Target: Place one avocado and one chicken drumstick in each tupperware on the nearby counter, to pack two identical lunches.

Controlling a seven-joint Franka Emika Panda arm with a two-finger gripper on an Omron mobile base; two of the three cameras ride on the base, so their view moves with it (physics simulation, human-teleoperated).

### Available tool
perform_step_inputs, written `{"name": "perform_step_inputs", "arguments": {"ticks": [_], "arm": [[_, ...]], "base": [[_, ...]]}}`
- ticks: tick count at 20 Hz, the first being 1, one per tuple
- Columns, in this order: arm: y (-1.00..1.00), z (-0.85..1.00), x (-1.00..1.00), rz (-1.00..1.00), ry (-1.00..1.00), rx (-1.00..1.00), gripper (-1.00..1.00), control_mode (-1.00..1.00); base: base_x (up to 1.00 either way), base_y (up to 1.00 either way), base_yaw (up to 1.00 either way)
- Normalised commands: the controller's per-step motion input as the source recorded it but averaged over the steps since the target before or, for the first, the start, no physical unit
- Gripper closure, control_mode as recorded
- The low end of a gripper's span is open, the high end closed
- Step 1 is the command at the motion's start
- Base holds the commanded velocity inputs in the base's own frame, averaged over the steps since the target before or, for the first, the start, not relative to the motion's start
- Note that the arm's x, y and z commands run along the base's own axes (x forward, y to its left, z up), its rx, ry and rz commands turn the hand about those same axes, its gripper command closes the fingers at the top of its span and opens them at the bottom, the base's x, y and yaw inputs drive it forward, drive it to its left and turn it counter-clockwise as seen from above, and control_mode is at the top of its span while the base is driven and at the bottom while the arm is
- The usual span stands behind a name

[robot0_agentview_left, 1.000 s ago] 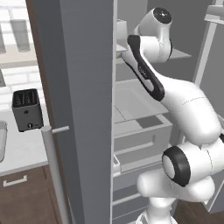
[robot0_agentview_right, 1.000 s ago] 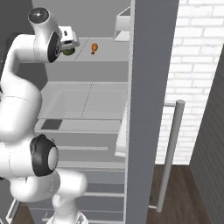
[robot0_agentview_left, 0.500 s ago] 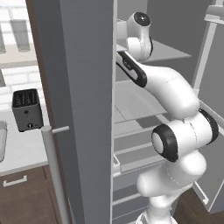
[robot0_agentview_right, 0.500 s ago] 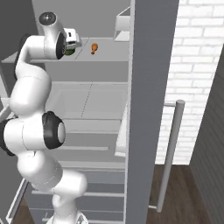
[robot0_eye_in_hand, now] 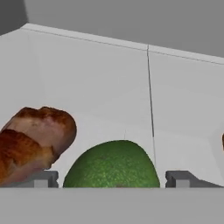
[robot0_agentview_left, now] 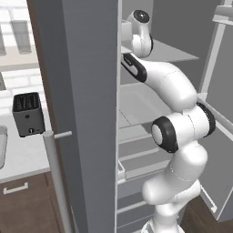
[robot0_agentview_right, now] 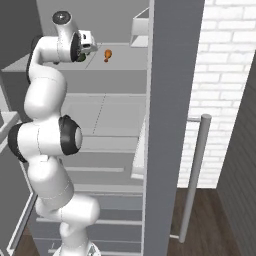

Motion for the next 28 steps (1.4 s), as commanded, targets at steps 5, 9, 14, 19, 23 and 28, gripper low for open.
{"name": "perform_step_inputs", "arguments": {"ticks": [5,9,14,19,23,28], "arm": [[0.02,-0.63,-0.01,0.00,0.10,0.00,1.00,-1.00],[0.00,-0.18,0.00,0.00,-0.01,0.01,1.00,-1.00],[-0.08,-0.31,-0.94,0.07,-0.29,0.03,1.00,-1.00],[-0.35,-0.15,-1.00,0.01,-0.58,0.22,1.00,-1.00],[-0.33,0.37,-1.00,-0.02,-0.43,0.37,1.00,-1.00],[-0.20,-0.01,-1.00,-0.10,0.28,0.08,1.00,-1.00]], "base": [[0.00,0.00,0.00],[0.00,0.00,0.00],[0.00,0.00,0.00],[0.00,0.00,0.00],[0.00,0.00,0.00],[0.00,0.00,0.00]]}}
